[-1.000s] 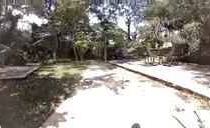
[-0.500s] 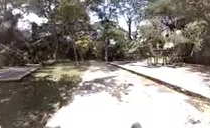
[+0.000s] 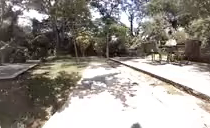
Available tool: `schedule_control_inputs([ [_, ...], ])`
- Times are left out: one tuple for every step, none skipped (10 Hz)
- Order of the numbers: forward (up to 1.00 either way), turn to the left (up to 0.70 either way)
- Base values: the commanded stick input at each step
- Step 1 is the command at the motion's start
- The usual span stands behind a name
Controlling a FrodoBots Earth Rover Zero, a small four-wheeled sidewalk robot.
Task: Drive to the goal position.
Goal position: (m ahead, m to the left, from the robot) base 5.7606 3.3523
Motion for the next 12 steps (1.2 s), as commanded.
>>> schedule_control_inputs([
  [0.50,-0.50],
  [0.50,-0.50],
  [0.50,-0.50],
  [0.50,-0.19],
  [0.50,0.00],
  [0.50,0.00],
  [0.50,0.00],
  [0.50,0.00],
  [0.50,0.00],
  [0.50,0.00],
  [0.50,0.00],
  [0.50,0.00],
])
